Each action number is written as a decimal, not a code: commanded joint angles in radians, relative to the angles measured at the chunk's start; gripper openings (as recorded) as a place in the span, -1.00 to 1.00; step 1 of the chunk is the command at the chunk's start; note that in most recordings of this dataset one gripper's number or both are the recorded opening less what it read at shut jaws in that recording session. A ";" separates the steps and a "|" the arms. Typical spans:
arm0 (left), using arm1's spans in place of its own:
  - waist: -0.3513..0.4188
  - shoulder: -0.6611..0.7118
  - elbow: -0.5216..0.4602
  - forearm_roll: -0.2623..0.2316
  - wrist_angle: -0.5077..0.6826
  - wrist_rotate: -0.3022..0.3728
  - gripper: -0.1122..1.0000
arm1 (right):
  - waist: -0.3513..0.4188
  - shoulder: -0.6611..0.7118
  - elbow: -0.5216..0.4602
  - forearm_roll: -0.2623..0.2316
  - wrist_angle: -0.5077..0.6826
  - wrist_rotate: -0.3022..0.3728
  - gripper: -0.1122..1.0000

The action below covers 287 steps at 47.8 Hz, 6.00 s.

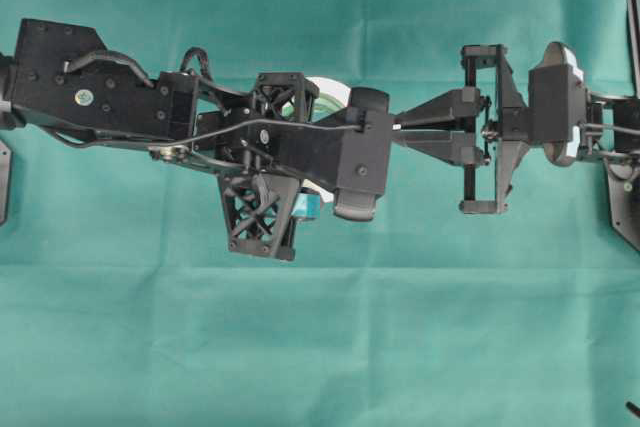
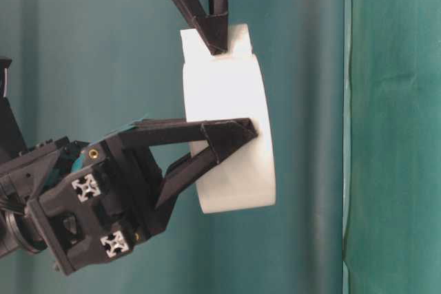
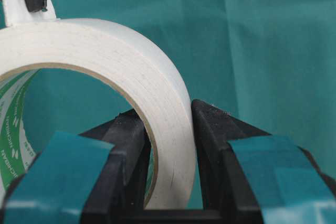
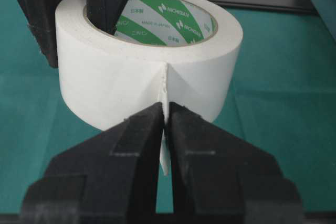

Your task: Peel off the duct tape with your right arm.

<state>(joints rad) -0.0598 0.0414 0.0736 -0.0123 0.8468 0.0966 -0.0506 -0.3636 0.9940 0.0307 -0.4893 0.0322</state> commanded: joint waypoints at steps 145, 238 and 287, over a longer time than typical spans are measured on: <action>-0.258 -0.092 -0.069 0.000 -0.492 0.541 -0.44 | -0.259 0.278 -0.153 0.002 -0.057 0.015 -0.95; -0.285 -0.241 0.192 -0.008 -0.699 0.555 -0.44 | -0.253 0.328 -0.175 0.002 0.006 0.020 -0.95; -0.218 -0.160 0.227 -0.009 -0.337 0.298 -0.44 | -0.253 0.327 -0.183 0.002 0.040 0.021 -0.95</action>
<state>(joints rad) -0.2869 -0.1089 0.3390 -0.0169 0.4863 0.4034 -0.2976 -0.0245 0.8268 0.0276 -0.4495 0.0522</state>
